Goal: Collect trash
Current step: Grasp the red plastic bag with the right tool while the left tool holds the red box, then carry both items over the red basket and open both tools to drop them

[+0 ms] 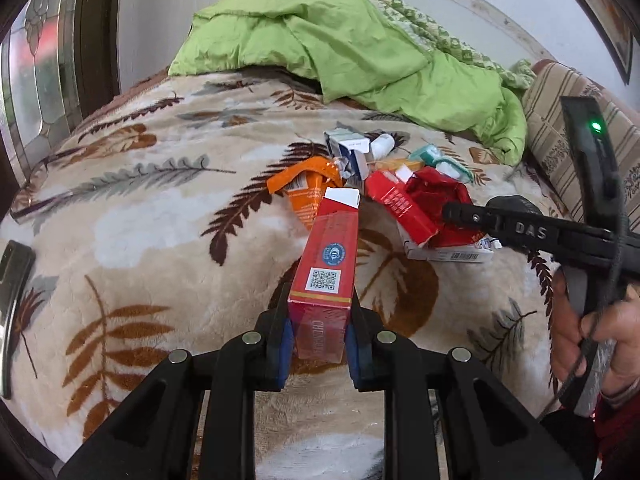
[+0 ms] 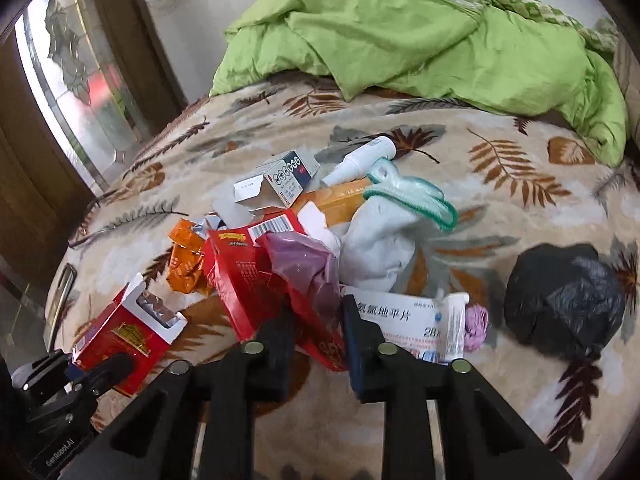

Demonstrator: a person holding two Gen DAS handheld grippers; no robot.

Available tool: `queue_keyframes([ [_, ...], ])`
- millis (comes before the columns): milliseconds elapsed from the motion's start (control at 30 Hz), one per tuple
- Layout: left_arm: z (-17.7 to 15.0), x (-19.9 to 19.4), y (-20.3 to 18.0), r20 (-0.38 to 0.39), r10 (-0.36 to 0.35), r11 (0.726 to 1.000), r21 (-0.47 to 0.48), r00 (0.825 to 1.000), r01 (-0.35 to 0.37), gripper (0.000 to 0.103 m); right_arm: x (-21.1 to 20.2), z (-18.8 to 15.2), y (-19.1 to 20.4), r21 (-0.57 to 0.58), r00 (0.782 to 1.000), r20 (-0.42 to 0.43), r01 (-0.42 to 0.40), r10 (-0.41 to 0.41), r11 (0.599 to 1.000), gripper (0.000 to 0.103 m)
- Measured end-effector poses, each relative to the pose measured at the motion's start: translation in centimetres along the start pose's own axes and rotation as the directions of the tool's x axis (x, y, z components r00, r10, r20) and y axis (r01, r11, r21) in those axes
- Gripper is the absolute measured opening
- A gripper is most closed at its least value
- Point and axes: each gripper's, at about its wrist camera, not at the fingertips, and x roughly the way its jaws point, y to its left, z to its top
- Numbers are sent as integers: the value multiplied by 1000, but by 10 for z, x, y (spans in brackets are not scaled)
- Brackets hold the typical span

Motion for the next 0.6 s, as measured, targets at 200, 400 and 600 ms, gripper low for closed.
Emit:
queue_keyframes([
  [200, -1, -9, -8, 25, -12, 1000, 17, 1000, 12, 21, -40, -26, -5, 99, 998, 69, -6, -1, 995, 19],
  [400, -6, -32, -26, 56, -54, 998, 48, 997, 51, 21, -88, -59, -12, 186, 993, 116, -22, 0, 982, 19],
  [600, -15, -51, -51, 40, -120, 989, 91, 992, 116, 21, -130, -87, -16, 249, 989, 148, -56, 19, 967, 19],
])
